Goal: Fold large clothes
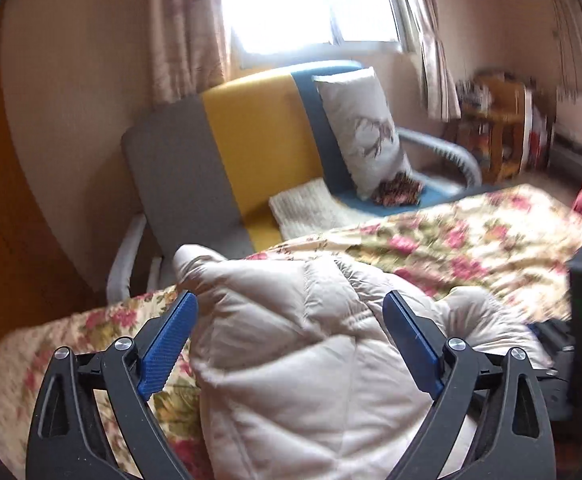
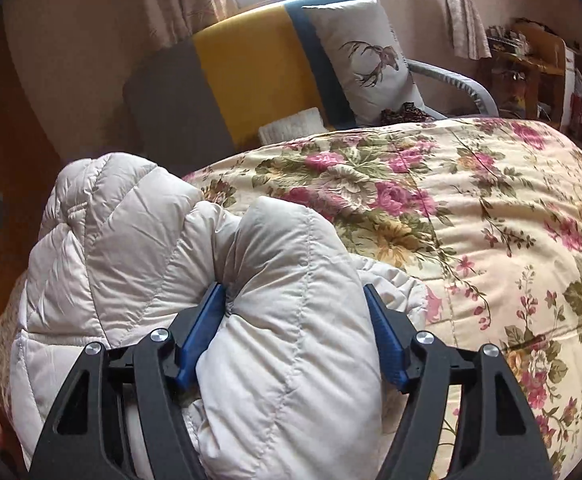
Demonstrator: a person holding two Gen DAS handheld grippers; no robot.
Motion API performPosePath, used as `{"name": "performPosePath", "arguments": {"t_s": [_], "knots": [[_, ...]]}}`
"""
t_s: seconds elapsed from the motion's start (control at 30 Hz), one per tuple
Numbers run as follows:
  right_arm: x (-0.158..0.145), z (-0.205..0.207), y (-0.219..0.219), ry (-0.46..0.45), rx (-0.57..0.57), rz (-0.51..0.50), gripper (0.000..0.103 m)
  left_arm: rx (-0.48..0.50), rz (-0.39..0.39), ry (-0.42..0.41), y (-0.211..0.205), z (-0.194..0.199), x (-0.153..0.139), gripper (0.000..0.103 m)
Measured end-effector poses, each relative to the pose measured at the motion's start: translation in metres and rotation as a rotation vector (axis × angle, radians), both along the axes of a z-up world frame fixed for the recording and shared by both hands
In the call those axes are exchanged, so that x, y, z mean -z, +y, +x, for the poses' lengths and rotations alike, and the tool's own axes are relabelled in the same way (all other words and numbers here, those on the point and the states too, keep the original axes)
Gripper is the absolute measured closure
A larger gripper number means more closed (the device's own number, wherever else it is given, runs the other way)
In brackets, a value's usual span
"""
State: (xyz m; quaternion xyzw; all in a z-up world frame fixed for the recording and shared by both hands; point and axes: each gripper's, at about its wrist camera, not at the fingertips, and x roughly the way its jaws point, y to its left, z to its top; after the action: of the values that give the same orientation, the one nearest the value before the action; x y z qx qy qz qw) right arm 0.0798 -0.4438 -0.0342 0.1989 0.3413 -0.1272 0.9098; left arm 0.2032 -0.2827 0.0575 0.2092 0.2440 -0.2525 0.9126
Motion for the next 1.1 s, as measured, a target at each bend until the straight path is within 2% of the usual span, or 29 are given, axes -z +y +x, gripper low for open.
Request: {"name": "performPosePath", "arguments": {"t_s": [0.07,0.17,0.27,0.37,0.57,0.67,0.83,0.93,1.0,1.1], "knots": [[0.002,0.009,0.004,0.020,-0.009,-0.019,0.034,-0.040,0.073,0.028,-0.011,0.024,0.022,0.010],[0.012,0.016,0.000,0.024,0.005,-0.002,0.032,-0.068,0.122,0.119,-0.014,0.050,0.057,0.009],[0.018,0.018,-0.007,0.022,0.018,0.048,0.029,-0.071,0.108,0.129,-0.011,0.061,0.072,0.004],[0.022,0.022,-0.009,0.029,0.025,0.051,0.028,-0.068,0.062,0.209,-0.007,0.076,0.085,0.003],[0.029,0.030,-0.015,0.049,0.045,0.074,0.027,-0.057,0.047,0.261,-0.014,0.089,0.106,0.003],[0.033,0.033,-0.018,0.052,0.049,0.100,0.026,-0.055,0.030,0.283,-0.013,0.094,0.110,0.003],[0.033,0.032,-0.016,0.045,0.047,0.090,0.024,-0.079,0.024,0.216,-0.004,0.079,0.103,0.003],[0.033,0.030,-0.015,0.032,0.038,0.076,0.022,-0.077,0.017,0.210,0.011,0.060,0.092,0.003],[0.034,0.029,-0.015,0.025,0.039,0.079,0.021,-0.049,-0.010,0.224,0.025,0.045,0.086,0.003],[0.036,0.028,-0.018,0.019,0.040,0.094,0.021,-0.025,-0.093,0.242,0.053,0.017,0.076,0.003]]}}
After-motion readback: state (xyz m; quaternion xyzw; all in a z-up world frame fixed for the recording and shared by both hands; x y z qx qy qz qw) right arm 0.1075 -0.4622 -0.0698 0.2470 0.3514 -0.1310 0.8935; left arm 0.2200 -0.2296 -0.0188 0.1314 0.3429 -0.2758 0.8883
